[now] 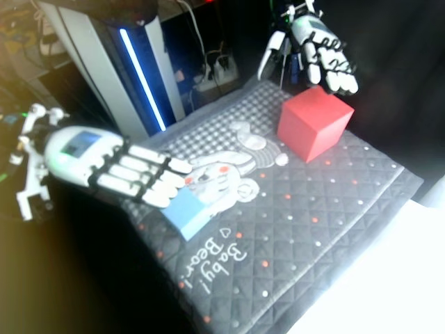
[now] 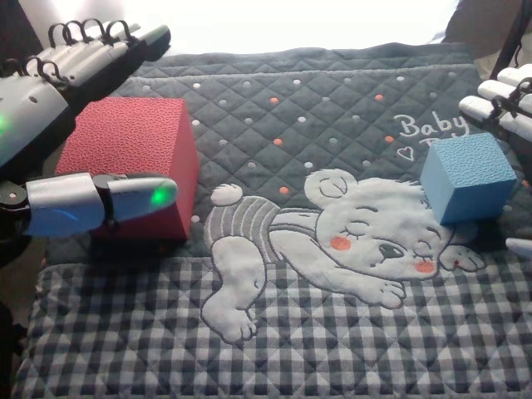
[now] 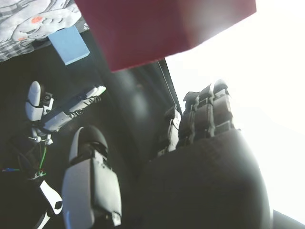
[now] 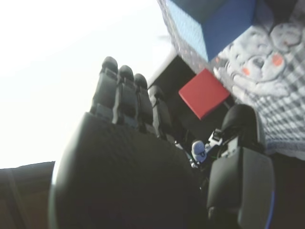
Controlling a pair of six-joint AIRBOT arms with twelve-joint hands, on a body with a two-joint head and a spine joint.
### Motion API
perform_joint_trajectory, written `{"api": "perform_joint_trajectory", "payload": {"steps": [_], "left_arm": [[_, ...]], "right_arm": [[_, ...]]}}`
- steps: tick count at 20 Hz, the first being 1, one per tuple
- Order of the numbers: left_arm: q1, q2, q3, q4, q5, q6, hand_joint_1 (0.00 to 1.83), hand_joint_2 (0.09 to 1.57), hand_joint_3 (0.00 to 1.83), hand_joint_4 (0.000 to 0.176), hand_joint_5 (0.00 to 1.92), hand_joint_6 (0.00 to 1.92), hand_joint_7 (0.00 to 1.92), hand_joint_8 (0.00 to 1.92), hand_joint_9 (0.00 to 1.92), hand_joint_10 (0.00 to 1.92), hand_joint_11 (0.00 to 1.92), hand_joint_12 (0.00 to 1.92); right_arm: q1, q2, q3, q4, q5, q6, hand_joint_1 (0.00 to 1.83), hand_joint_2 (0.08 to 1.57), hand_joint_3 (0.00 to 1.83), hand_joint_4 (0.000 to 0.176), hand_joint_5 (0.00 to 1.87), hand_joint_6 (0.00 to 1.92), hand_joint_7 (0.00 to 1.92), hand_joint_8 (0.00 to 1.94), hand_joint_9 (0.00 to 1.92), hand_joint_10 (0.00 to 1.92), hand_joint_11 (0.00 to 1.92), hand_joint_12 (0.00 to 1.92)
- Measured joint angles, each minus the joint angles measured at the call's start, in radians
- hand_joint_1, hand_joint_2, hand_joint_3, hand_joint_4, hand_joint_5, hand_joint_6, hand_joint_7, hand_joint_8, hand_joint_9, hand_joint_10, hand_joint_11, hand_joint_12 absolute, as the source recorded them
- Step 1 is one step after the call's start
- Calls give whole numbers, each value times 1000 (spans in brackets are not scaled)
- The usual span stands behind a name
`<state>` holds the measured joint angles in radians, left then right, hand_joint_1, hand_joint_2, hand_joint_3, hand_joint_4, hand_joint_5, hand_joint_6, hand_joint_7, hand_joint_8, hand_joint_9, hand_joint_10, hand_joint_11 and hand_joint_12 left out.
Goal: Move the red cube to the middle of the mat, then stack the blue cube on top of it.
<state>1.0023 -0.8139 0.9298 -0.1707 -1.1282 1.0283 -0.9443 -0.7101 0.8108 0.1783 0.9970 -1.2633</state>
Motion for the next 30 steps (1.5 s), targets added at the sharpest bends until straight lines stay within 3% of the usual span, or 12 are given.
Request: {"api": "perform_joint_trajectory", "payload": {"steps": [5,10,12,13,15,16,18,19,24,26,28,30], "left_arm": [[-10,0,-5,8,-13,-2,511,1138,3,128,0,0,0,0,0,0,0,0],[-15,0,-4,-15,17,19,574,1029,0,175,0,0,0,0,0,0,0,0],[-25,0,-2,-43,69,56,646,967,0,144,0,0,0,0,0,0,0,0],[-29,-2,4,-55,89,62,671,960,0,73,0,0,0,0,0,0,0,0],[-41,-27,35,-110,136,71,703,945,0,28,0,0,0,0,0,0,0,0],[-47,-39,46,-128,156,77,732,935,0,17,0,0,0,0,0,0,0,0],[-64,-61,63,-157,204,104,756,923,0,42,0,0,0,0,0,0,0,0],[-77,-81,76,-156,231,106,823,908,0,10,0,0,0,0,0,0,0,0],[-105,-125,117,-155,294,111,920,898,0,0,17,7,62,22,25,10,0,0],[-105,-126,118,-154,296,110,1062,975,0,0,344,33,445,44,412,95,0,1174],[-108,-126,118,-146,290,109,1163,1023,0,0,685,74,535,487,322,1006,58,1641],[-111,-126,117,-151,279,100,1216,1046,2,0,510,910,328,1260,200,1525,41,1876]], "right_arm": [[21,8,0,-3,6,0,583,1205,22,0,0,0,0,0,0,0,0,0],[21,8,-1,-4,6,0,599,1215,19,0,0,0,0,0,0,0,0,0],[21,8,-1,-3,6,0,624,1203,10,0,0,0,0,0,0,0,0,0],[21,7,-1,-3,6,0,595,1214,14,0,0,0,0,0,0,0,0,0],[21,5,-1,-2,6,0,628,1221,14,0,0,0,0,0,0,0,0,0],[21,5,-1,-2,6,0,651,1224,13,0,0,0,0,0,0,0,0,0],[20,5,-1,-2,6,0,682,1218,6,0,0,0,0,0,0,0,0,0],[21,5,-2,0,6,0,684,1216,5,0,0,0,0,0,0,0,0,0],[18,4,-2,2,8,0,635,1231,7,0,0,0,0,0,0,0,0,0],[17,3,-2,3,7,0,633,1237,8,0,0,0,0,0,0,0,0,0],[17,3,-4,3,7,0,637,1240,8,0,0,0,0,0,0,0,0,0],[17,3,-5,4,7,1,631,1241,8,0,0,0,0,0,0,0,0,0]]}}
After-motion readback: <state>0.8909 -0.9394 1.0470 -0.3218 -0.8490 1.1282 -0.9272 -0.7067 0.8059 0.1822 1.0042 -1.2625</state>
